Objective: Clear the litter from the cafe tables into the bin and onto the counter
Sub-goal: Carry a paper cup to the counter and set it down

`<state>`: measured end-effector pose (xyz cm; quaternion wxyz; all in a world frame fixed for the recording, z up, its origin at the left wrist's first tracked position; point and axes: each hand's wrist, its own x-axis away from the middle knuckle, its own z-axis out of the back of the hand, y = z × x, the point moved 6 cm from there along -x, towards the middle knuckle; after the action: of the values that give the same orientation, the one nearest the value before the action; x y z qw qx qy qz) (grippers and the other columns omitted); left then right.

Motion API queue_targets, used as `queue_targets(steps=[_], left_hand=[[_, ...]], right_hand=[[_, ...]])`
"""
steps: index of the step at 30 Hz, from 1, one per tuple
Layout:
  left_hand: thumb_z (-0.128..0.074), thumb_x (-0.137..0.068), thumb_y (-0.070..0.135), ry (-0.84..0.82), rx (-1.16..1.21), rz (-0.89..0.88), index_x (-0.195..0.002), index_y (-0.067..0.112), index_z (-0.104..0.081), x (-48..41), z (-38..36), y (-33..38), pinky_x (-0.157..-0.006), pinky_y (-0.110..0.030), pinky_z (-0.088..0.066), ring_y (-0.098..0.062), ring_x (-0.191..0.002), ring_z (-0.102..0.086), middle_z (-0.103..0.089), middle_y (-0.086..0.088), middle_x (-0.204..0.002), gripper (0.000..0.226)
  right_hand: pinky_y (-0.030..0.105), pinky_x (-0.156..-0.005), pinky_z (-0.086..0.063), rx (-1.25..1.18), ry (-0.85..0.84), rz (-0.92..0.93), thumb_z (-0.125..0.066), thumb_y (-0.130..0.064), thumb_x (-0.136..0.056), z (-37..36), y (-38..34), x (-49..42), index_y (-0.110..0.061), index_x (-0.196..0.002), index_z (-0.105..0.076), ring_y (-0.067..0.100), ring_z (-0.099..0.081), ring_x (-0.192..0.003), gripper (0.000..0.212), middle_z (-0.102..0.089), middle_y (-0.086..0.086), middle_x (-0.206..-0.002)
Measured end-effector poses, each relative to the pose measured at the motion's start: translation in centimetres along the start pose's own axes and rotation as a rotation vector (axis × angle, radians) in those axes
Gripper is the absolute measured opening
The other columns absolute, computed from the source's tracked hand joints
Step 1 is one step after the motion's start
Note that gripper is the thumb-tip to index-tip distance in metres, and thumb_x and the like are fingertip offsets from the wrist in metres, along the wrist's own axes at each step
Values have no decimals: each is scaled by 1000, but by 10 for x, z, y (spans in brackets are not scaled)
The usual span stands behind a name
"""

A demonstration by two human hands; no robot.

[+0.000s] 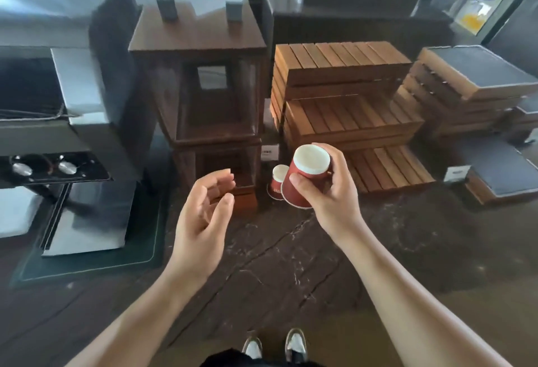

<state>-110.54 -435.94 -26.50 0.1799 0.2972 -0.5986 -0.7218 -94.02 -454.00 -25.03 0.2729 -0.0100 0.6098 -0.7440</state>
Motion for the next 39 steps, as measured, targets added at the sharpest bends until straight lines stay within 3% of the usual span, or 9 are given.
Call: queue_targets(steps=[5, 9, 14, 18, 21, 28, 31, 34, 39], left_hand=[[-55, -95, 51, 62, -29, 15, -130, 41, -61, -2, -5, -2, -110, -54, -53, -20, -131, -62, -67, 12, -131, 37], [-56, -94, 51, 109, -44, 40, -129, 40, -61, -7, -14, -2, -112, -55, -52, -19, -132, -62, -67, 11, -131, 37], [-56, -95, 51, 148, -70, 77, -129, 40, -61, -12, -29, -9, -110, -56, -53, -19, -132, -62, -67, 12, -133, 36], [-55, -98, 44, 160, -84, 103, -130, 39, -61, -13, -42, -14, -109, -55, -53, -19, -132, -62, -67, 15, -132, 33], [-55, -102, 31, 153, -109, 121, -133, 33, -61, -13, -51, -18, -109, -53, -54, -17, -133, -61, -66, 16, -132, 31], [-53, -97, 43, 188, -127, 136, -133, 32, -60, -14, -59, -20, -109, -50, -55, -15, -133, -61, -65, 18, -132, 38], [-54, -98, 41, 199, -129, 148, -133, 35, -60, -12, -59, -21, -108, -49, -55, -16, -133, -61, -65, 17, -133, 35], [-55, -101, 32, 210, -146, 156, -133, 37, -60, -10, -58, -23, -108, -48, -56, -17, -133, -60, -65, 16, -133, 32], [-54, -99, 40, 218, -147, 173, -134, 30, -60, -8, -57, -28, -108, -46, -56, -16, -133, -60, -65, 14, -132, 37]], right_hand=[[16, -94, -53, 42, -76, -37, -88, -39, -81, -12, 33, -25, -67, -122, -46, -3, -55, -123, 65, -55, -38, -123], [19, -93, -54, 42, -97, -58, -83, -50, -77, -20, 51, -57, -66, -122, -45, -2, -58, -119, 61, -57, -39, -120], [13, -83, -51, 71, -141, -126, -85, -48, -78, -38, 91, -89, -66, -120, -42, -10, -56, -117, 62, -55, -44, -115], [8, -78, -44, 113, -176, -193, -89, -42, -80, -53, 131, -98, -58, -125, -38, 5, -63, -108, 69, -54, -37, -113], [9, -78, -43, 143, -205, -230, -90, -41, -80, -61, 153, -100, -54, -129, -38, 5, -62, -106, 73, -52, -34, -114], [16, -87, -43, 183, -258, -267, -88, -35, -85, -75, 188, -95, -38, -141, -41, 13, -57, -116, 73, -52, -20, -124], [9, -80, -40, 204, -265, -310, -88, -33, -86, -79, 200, -89, -37, -143, -40, 12, -56, -116, 75, -51, -16, -126], [10, -77, -40, 217, -282, -366, -87, -31, -87, -85, 212, -81, -37, -142, -38, 13, -55, -115, 74, -50, -14, -125], [6, -67, -38, 239, -306, -402, -85, -28, -90, -92, 227, -72, -36, -142, -37, 15, -56, -114, 71, -49, -12, -125]])
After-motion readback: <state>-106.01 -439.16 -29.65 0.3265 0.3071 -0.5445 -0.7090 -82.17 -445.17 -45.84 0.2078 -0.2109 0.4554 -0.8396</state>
